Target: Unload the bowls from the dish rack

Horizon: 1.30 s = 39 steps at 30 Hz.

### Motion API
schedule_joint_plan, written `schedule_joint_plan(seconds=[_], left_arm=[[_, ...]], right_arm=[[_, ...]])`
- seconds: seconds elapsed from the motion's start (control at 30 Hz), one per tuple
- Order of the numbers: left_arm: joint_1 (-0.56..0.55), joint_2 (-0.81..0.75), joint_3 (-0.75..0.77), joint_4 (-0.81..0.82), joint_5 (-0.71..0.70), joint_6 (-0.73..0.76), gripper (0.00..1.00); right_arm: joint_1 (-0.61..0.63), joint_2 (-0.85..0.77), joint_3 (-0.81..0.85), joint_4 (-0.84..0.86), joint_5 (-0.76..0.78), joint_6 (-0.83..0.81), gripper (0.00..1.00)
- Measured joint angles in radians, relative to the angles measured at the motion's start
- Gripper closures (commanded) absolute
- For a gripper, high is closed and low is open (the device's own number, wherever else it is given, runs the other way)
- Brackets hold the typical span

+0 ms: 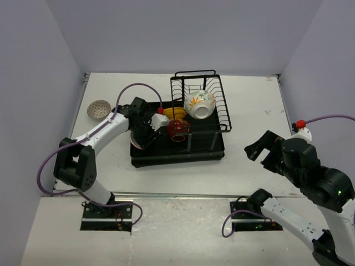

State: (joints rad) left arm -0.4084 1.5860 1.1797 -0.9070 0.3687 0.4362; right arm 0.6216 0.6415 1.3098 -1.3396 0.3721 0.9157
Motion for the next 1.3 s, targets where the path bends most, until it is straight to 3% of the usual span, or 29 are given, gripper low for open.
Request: schedule_joint_plan(seconds=[0.33, 0.73, 1.17, 1.27, 1.3], left_arm=[[-0.005, -0.006, -0.04, 0.079, -0.096, -0.022, 0.44], [-0.013, -0.114, -0.095, 0.264, -0.399, -0.037, 0.35], [-0.011, -0.112, -0.1, 0.356, -0.519, -0.024, 0.34], [-0.01, -0.101, -0.1, 0.373, -0.524, -0.024, 0.38], [-0.01, -0.097, -0.1, 0.376, -0.522, -0.024, 0.44]], right_arm=[[0.0, 0.002, 0.021, 0.0, 0.002, -0.004, 0.01], [0.0, -0.009, -0.029, 0.001, -0.001, -0.005, 0.01], [0.0, -0.042, -0.05, 0.004, -0.008, -0.006, 0.01], [0.0, -0.059, -0.054, 0.002, -0.009, -0.006, 0.01], [0.0, -0.062, -0.054, 0.001, -0.009, -0.005, 0.01]])
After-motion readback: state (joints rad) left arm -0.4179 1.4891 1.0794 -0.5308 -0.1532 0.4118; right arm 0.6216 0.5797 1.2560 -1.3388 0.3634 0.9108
